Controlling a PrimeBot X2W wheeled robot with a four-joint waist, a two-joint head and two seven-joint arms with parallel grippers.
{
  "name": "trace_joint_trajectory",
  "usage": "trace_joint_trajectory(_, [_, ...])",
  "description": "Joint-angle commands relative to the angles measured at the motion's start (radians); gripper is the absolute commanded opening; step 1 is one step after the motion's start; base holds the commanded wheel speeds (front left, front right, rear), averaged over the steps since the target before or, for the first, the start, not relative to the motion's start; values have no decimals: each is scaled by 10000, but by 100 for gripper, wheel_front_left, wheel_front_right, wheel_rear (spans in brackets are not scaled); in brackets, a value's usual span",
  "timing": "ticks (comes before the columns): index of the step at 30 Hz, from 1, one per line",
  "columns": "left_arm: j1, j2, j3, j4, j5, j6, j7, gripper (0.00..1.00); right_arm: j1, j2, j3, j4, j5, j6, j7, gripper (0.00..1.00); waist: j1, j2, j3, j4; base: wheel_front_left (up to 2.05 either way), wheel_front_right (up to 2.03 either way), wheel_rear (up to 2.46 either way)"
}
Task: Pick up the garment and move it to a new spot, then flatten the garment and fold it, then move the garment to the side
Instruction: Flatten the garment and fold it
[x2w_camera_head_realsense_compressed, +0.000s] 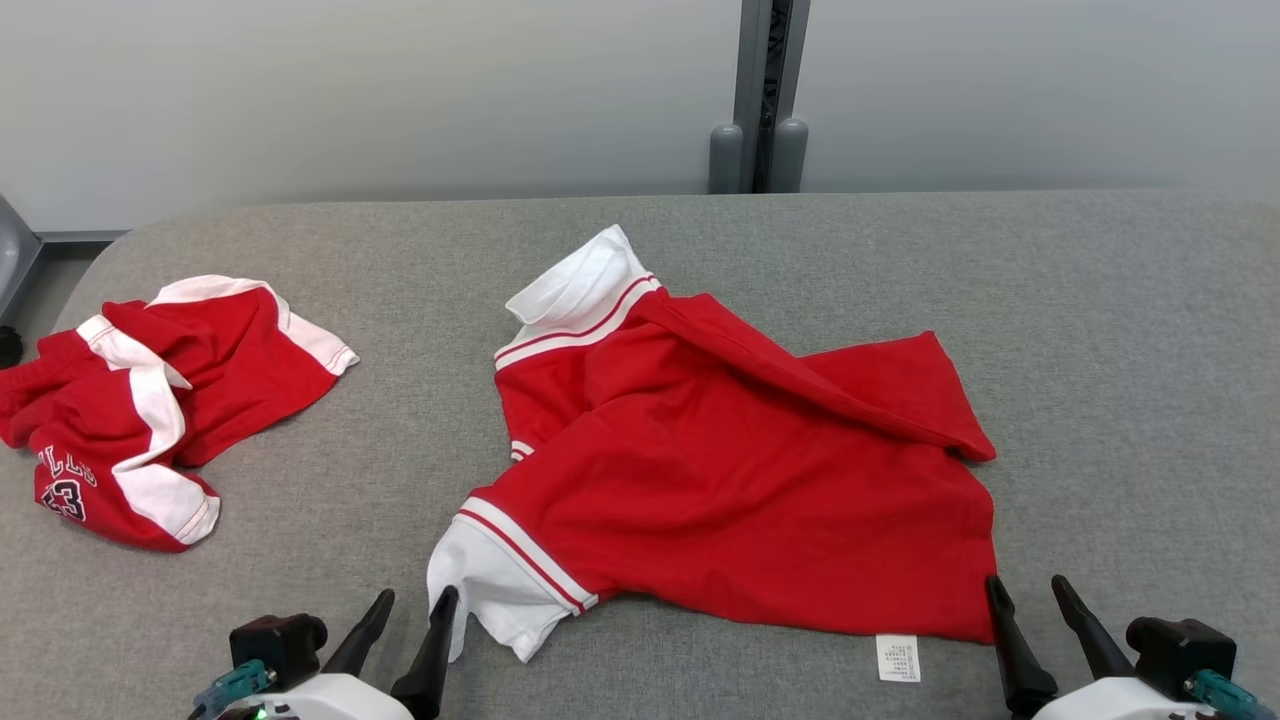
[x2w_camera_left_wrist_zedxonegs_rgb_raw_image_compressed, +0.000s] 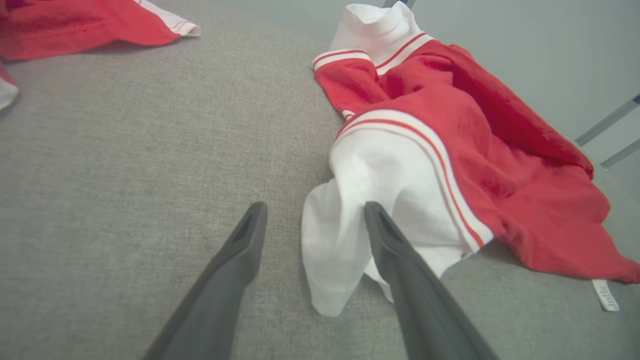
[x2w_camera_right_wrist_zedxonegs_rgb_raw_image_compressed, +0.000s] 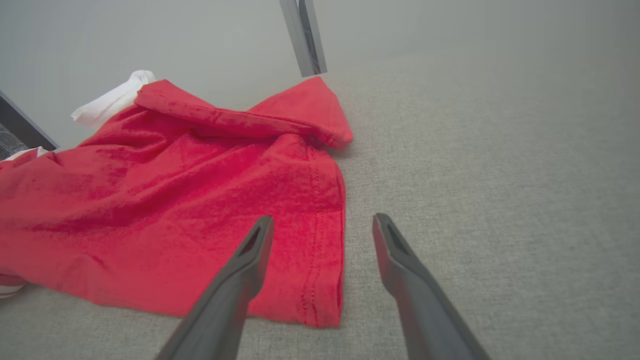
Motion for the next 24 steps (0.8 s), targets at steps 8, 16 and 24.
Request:
trace_joint_trajectory(8, [-489,-198,-238,848,-135,-408,221,100,-477,-81,416,698,395,6,-6,100,0,0,224,83,0,0,0])
trace_joint_trajectory(16, [-569,-329,-581,1358,-110,-717,178,100,-619,-103,711,1057,689,6,-6,100,0,0,244,52,0,0,0])
trace_joint_trajectory(24, [-827,-494,-796,1985,59,-793,98,100,-834,-66,955,1667,1263,6,-6,100,0,0,208,143,0,0,0])
